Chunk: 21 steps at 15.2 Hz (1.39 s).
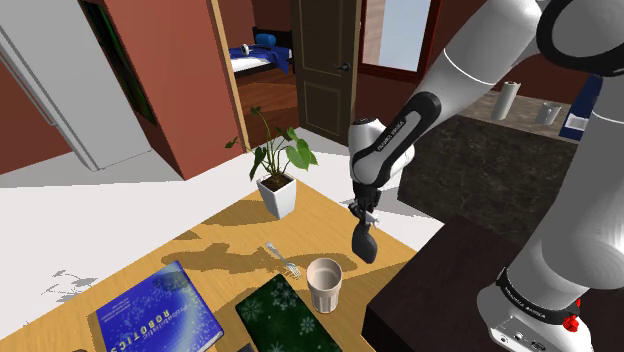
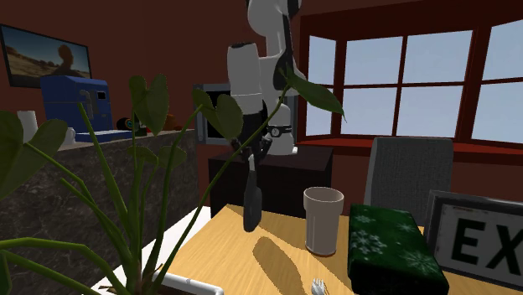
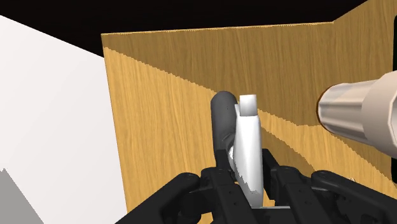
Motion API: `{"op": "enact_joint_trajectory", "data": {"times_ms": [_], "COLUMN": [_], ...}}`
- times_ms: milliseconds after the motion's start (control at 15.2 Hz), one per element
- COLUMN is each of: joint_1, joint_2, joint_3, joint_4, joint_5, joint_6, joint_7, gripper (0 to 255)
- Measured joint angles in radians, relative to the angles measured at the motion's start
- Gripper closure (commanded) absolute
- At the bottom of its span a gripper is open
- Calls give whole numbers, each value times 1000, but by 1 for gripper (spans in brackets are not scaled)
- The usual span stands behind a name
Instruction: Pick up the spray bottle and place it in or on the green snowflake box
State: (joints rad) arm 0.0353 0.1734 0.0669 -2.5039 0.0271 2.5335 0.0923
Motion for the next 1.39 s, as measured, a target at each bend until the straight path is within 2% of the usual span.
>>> {"op": "enact_joint_trajectory", "data": {"times_ms": [1386], "joint_1": [-3], "joint_2": [-254], "joint_3": [1], "joint_4": [42], "joint_5": [14], "joint_6": [-296], "joint_7": [-6], "gripper": [255]}}
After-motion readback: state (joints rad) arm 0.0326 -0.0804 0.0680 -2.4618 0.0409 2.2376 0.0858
